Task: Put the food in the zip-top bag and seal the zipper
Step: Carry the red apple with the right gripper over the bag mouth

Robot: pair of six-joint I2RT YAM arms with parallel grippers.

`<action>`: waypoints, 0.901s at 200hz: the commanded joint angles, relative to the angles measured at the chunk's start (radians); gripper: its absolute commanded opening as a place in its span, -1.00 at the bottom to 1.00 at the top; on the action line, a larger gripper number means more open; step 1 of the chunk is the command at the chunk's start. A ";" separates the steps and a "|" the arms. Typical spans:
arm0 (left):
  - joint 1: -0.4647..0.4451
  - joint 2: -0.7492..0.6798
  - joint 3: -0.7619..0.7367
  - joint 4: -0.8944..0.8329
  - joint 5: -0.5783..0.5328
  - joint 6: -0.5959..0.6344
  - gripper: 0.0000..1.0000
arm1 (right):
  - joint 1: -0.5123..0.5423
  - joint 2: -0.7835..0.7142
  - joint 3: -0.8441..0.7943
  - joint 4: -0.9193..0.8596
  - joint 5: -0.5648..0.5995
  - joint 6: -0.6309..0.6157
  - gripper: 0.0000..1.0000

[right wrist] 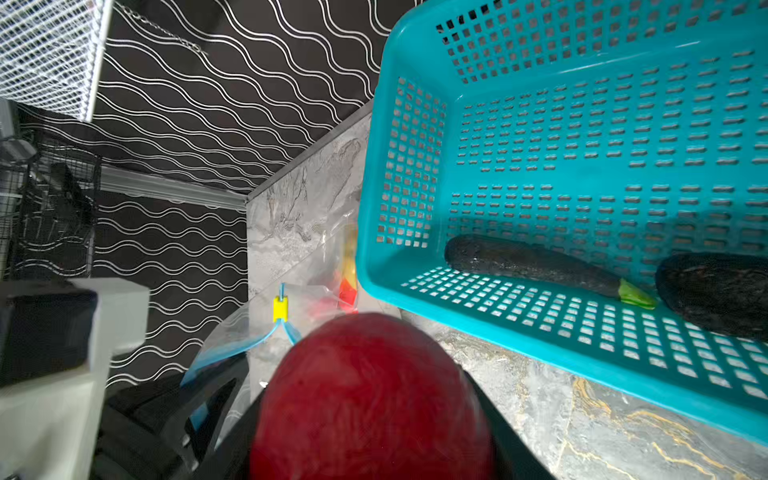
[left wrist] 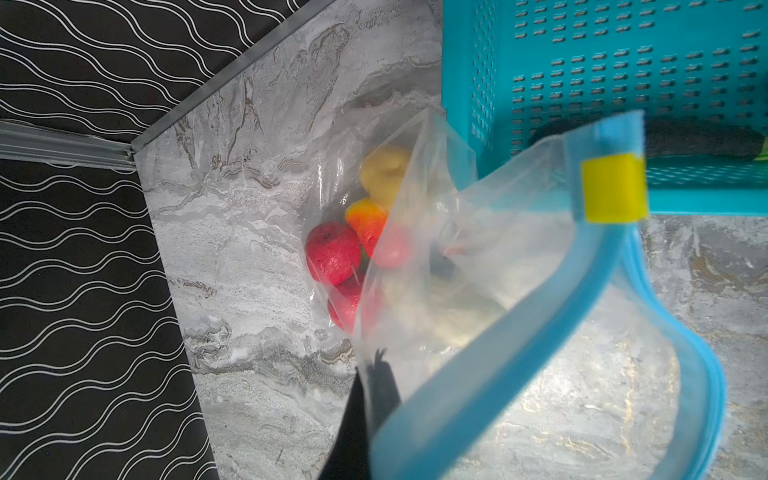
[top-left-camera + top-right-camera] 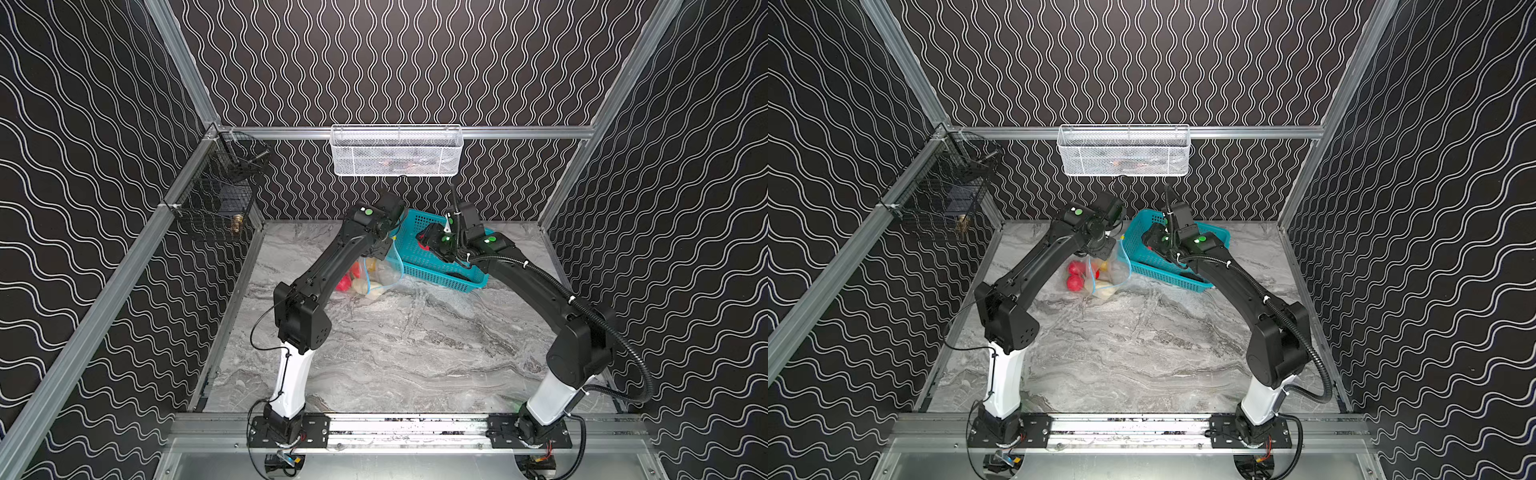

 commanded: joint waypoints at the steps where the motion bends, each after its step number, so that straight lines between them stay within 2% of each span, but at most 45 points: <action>1: -0.001 -0.008 0.001 -0.006 -0.004 0.004 -1.00 | 0.017 -0.001 0.010 0.041 -0.010 0.013 0.02; 180: 0.000 -0.036 0.008 0.004 -0.017 0.024 -1.00 | 0.144 0.047 -0.041 0.173 -0.103 0.094 0.03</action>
